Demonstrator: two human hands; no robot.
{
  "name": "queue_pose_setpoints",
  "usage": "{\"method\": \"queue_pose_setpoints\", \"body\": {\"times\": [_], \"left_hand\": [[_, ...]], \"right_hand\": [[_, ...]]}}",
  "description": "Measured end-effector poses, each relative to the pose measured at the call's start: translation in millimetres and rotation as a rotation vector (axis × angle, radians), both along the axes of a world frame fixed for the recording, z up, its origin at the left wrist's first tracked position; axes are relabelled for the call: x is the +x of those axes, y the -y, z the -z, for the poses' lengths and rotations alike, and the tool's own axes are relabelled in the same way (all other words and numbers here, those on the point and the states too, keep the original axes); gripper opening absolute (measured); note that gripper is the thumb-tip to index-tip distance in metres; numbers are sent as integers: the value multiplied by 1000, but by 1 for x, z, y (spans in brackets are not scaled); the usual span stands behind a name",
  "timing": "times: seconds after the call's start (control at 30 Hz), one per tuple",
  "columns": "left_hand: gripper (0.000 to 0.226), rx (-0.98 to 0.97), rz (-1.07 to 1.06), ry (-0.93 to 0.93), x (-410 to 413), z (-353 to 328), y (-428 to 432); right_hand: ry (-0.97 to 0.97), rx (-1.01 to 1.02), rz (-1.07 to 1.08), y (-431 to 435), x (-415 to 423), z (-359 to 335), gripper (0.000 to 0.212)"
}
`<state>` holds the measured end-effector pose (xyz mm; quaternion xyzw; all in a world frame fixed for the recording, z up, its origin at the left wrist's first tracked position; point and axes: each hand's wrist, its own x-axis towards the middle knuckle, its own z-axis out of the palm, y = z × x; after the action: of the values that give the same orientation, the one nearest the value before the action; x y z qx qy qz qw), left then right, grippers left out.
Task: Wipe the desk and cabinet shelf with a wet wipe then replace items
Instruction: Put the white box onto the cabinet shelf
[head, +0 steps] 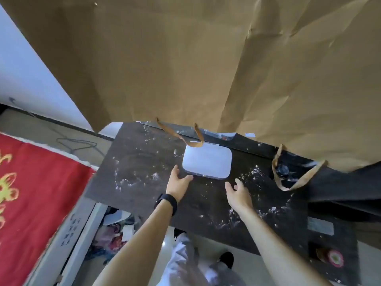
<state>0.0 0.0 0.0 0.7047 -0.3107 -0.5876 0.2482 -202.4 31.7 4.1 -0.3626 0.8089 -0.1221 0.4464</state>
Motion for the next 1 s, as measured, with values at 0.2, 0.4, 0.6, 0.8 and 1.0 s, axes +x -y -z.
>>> {"method": "queue_pose_setpoints", "body": {"times": [0.2, 0.4, 0.6, 0.8, 1.0], "left_hand": [[59, -19, 68, -101, 7, 7, 18], [33, -24, -73, -76, 3, 12, -5], [44, 120, -156, -309, -11, -12, -33], [40, 261, 61, -532, -29, -28, -64], [49, 347, 304, -572, -101, -56, -84]], "right_hand": [[78, -37, 204, 29, 27, 11, 47], [156, -67, 354, 2, 25, 6, 44], [414, -55, 637, -42, 7, -2, 29], [812, -13, 947, -103, -27, -41, 23], [919, -128, 971, -163, -86, -72, 50]]}}
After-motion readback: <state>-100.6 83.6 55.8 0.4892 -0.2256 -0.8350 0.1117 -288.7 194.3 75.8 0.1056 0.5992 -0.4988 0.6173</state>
